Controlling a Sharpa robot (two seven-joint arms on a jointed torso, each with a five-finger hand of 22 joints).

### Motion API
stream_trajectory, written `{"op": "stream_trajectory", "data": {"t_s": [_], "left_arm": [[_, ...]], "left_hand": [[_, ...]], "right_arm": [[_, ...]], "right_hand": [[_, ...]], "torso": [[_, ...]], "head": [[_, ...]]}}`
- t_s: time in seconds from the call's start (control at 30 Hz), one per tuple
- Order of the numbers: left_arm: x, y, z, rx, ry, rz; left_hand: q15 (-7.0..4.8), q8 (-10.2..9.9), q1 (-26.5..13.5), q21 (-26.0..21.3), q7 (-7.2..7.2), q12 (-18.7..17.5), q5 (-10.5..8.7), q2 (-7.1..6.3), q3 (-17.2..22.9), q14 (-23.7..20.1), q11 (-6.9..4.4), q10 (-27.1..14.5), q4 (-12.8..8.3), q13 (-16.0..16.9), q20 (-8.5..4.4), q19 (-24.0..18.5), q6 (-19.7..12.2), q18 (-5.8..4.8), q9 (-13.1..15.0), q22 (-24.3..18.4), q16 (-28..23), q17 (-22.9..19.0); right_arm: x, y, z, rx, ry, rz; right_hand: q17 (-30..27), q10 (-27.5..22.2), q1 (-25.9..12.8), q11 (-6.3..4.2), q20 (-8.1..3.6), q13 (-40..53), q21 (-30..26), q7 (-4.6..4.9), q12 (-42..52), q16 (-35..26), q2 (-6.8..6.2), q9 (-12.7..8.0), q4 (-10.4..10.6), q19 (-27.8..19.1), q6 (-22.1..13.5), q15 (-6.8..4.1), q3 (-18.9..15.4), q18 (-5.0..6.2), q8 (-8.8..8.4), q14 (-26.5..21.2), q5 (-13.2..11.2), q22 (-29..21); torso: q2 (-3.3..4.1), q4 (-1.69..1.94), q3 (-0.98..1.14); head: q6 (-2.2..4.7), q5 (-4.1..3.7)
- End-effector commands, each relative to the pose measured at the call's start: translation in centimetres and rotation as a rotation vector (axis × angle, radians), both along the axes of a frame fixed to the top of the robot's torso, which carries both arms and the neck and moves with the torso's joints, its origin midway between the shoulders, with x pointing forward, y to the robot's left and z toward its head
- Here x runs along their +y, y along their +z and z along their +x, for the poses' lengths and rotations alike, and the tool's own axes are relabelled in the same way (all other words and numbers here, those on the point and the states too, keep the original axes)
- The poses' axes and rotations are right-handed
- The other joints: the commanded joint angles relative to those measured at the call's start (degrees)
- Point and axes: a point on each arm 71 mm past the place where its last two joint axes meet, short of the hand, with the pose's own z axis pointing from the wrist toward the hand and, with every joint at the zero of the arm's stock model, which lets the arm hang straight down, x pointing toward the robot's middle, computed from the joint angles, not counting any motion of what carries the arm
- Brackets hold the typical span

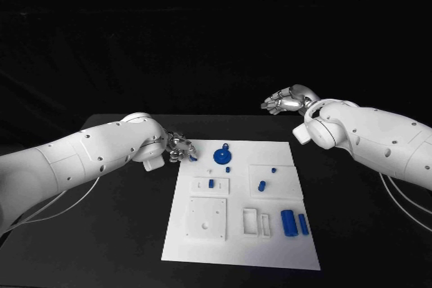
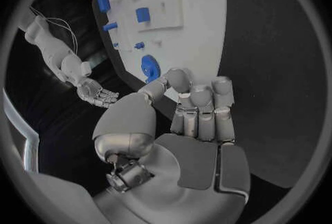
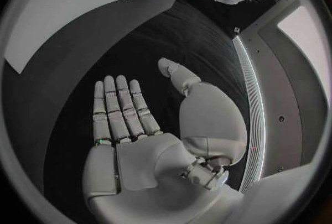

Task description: Assemble the parts on the task board

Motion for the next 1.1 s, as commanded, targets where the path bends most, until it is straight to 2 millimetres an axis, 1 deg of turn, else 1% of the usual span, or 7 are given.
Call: {"op": "stream_trajectory", "data": {"t_s": [0.03, 0.17, 0.3, 0.43, 0.67, 0.87, 1.1], "left_arm": [[-0.3, 0.4, -0.7, -0.038, 0.019, -0.013], [-0.4, 0.6, -1.7, -0.056, 0.0, -0.017], [-1.0, 0.7, -2.8, -0.079, -0.028, -0.014], [-1.7, 0.6, -3.8, -0.091, -0.063, 0.005], [-2.3, -0.1, -5.0, -0.076, -0.116, 0.05], [-2.7, -0.8, -5.6, -0.061, -0.144, 0.076], [-3.2, -1.3, -6.0, -0.061, -0.171, 0.106]], "left_hand": [[-1.2, 0.92, -0.43, 0.04, -2.14, 0.11, 0.83, -0.98, -0.01, 1.22, -0.54, 0.16, -0.47, -0.13, -6.43, 0.6, 4.06, -0.29, 0.08, 0.65, 0.07, -0.13], [-1.39, 1.51, -0.64, 0.01, -2.5, 0.28, 1.55, -1.36, 0.0, 1.58, -0.89, 0.29, -0.41, -0.23, -6.51, 0.91, 5.19, -0.28, 0.13, 0.6, 0.13, -0.19], [-1.68, 2.6, -0.79, 0.11, -3.03, 0.85, 4.59, -1.85, 0.08, 2.13, -1.41, 0.5, -0.46, -0.23, -6.65, 1.46, 6.39, -0.25, 0.33, 0.63, 0.39, -0.2], [-1.87, 3.18, -0.79, 0.23, -3.26, 1.42, 6.02, -2.11, 0.1, 2.49, -1.63, 0.64, -0.66, -0.15, -6.76, 1.81, 6.74, -0.22, 0.37, 0.7, 0.73, -0.11], [-2.28, 4.25, -0.87, 0.75, -3.75, 3.01, 8.3, -2.12, 0.11, 3.22, -2.12, 0.89, -0.75, 0.32, -7.0, 2.59, 7.57, -0.11, 0.46, 0.9, 1.79, 0.34], [-2.41, 4.57, -1.02, 0.91, -3.83, 3.56, 9.28, -2.0, 0.12, 3.29, -2.21, 0.74, -0.76, 0.44, -7.05, 2.74, 7.59, -0.09, 0.43, 0.95, 2.05, 0.45], [-2.43, 4.65, -1.17, 0.95, -3.83, 3.71, 9.46, -1.88, 0.1, 3.26, -2.21, 0.67, -0.68, 0.45, -7.06, 2.75, 7.55, -0.1, 0.41, 0.97, 2.09, 0.46]], "right_arm": [[-0.1, 0.0, 0.0, 0.004, 0.007, -0.001], [-0.1, 0.0, 0.0, 0.005, 0.008, 0.0], [-0.1, 0.0, 0.0, 0.006, 0.009, 0.0], [-0.2, -0.1, 0.0, 0.007, 0.008, -0.001], [-0.2, -0.1, 0.0, 0.008, 0.008, -0.001], [0.0, -0.1, 0.0, 0.007, 0.012, -0.001], [0.0, -0.1, -0.1, 0.004, 0.017, -0.012]], "right_hand": [[-0.08, -0.11, 0.3, 0.32, -0.15, -0.09, -0.26, 1.96, -0.23, 0.04, -0.07, -0.09, 0.05, -0.38, -0.29, 0.01, -0.4, -0.87, 0.28, -0.52, 0.38, 0.08], [-0.09, -0.11, 0.3, 0.32, -0.15, -0.09, -0.27, 1.96, -0.23, 0.04, -0.08, -0.09, 0.06, -0.39, -0.29, 0.01, -0.41, -0.87, 0.28, -0.54, 0.4, 0.09], [-0.11, -0.12, 0.28, 0.32, -0.15, -0.09, -0.29, 1.96, -0.22, 0.05, -0.09, -0.09, 0.07, -0.4, -0.3, 0.02, -0.42, -0.88, 0.29, -0.55, 0.41, 0.11], [-0.13, -0.13, 0.36, 0.32, -0.17, -0.1, -0.32, 1.95, -0.22, 0.07, -0.1, -0.1, 0.03, -0.42, -0.31, 0.02, -0.4, -0.87, 0.29, -0.58, 0.44, 0.14], [-0.16, -0.14, 0.42, 0.32, -0.17, -0.1, -0.35, 1.95, -0.22, 0.08, -0.13, -0.11, -0.01, -0.44, -0.32, 0.03, -0.4, -0.87, 0.3, -0.61, 0.46, 0.16], [-0.17, -0.15, 0.47, 0.32, -0.17, -0.1, -0.37, 1.95, -0.22, 0.09, -0.13, -0.11, -0.04, -0.45, -0.33, 0.03, -0.4, -0.87, 0.31, -0.64, 0.47, 0.19], [-0.2, -0.15, 0.49, 0.32, -0.17, -0.1, -0.4, 1.96, -0.21, 0.1, -0.13, -0.12, -0.05, -0.47, -0.33, 0.05, -0.41, -0.88, 0.33, -0.68, 0.48, 0.22]], "torso": [[-0.21, 0.31, 0.1], [-0.22, 0.46, 0.1], [-0.24, 0.5, 0.09], [-0.21, 0.46, 0.02], [-0.19, 0.47, 0.12], [-0.19, 0.56, 0.1], [-0.15, 0.41, 0.12]], "head": [[-0.19, -0.12], [-0.22, -0.18], [-0.27, -0.17], [-0.29, -0.15], [-0.46, 0.01], [-0.64, 0.15], [-0.82, 0.38]]}}
